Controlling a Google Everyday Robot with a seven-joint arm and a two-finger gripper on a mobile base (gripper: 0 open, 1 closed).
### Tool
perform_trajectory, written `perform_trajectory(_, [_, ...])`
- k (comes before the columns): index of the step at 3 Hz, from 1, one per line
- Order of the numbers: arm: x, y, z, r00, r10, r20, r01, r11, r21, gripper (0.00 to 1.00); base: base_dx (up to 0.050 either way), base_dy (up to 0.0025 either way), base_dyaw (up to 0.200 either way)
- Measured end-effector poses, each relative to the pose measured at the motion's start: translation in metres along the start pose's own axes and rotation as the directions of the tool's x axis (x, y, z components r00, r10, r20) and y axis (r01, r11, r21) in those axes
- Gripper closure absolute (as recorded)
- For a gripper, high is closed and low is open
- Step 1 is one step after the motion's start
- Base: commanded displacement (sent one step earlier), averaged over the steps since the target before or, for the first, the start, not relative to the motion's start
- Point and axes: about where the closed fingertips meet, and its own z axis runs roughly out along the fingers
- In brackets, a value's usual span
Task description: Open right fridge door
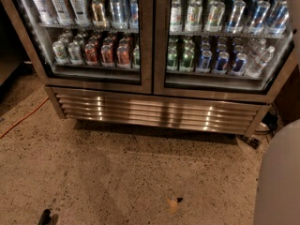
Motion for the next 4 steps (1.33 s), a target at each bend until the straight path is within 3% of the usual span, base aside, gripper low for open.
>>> perform_trajectory(1, [0.0, -0.005, -0.012, 0.992, -0.12, 0.026, 0.119, 0.9925, 0.027, 0.0, 0.0, 0.0, 0.0])
perform_trajectory(2, [-0.004, -0.008, -0.029, 0.974, -0.219, 0.066, 0.215, 0.9748, 0.06, 0.0, 0.0, 0.0, 0.0])
perform_trajectory(3, [-0.022, 0.0, -0.056, 0.937, -0.333, 0.102, 0.323, 0.9404, 0.106, 0.0, 0.0, 0.0, 0.0])
perform_trajectory(4, [-0.04, 0.023, -0.08, 0.893, -0.441, 0.09, 0.428, 0.8936, 0.135, 0.0, 0.0, 0.0, 0.0])
